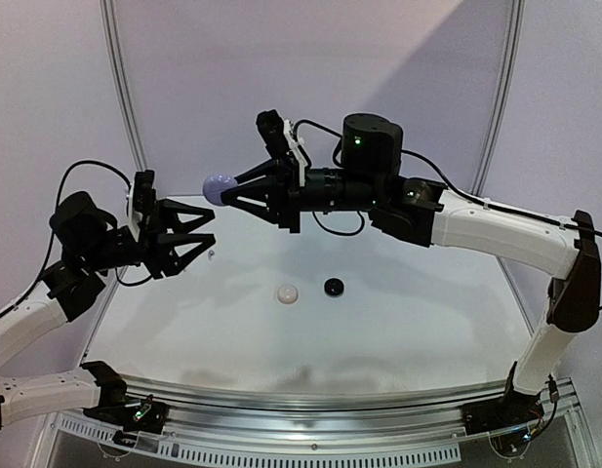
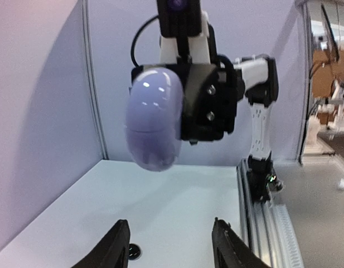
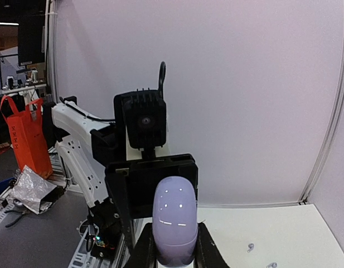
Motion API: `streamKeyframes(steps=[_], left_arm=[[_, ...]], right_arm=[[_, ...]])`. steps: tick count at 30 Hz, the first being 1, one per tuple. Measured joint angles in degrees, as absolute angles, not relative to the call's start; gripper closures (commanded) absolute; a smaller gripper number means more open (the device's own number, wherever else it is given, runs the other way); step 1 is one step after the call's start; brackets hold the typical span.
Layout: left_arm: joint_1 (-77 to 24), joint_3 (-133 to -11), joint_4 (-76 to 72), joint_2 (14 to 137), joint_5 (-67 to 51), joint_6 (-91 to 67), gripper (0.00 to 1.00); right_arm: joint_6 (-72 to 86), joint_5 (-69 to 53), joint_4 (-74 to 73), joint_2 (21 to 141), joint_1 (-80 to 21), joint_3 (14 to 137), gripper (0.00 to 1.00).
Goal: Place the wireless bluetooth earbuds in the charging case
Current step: Pass from the right arm to the left
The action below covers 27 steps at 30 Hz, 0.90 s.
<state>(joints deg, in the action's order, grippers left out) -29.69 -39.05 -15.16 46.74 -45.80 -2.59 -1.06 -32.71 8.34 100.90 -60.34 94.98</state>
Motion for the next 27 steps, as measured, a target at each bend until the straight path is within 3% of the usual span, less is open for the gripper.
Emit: streamKeyframes(steps=[11, 21, 27], left_arm=[[-31.8, -39.9, -27.8, 48.9, -43.1, -14.3, 0.52], [-33.8, -40.6, -31.0, 50.6, -39.6, -17.9, 0.74], [-34.0, -40.8, -31.2, 50.6, -39.6, -18.2, 0.74]], right_arm=[[5.4, -35.5, 16.0, 101.7, -60.9, 95.1, 1.0], [5.8, -35.4, 16.8, 102.8, -61.0, 95.3, 1.0], [5.7, -34.9, 16.9, 103.0, -61.0, 95.7, 1.0]])
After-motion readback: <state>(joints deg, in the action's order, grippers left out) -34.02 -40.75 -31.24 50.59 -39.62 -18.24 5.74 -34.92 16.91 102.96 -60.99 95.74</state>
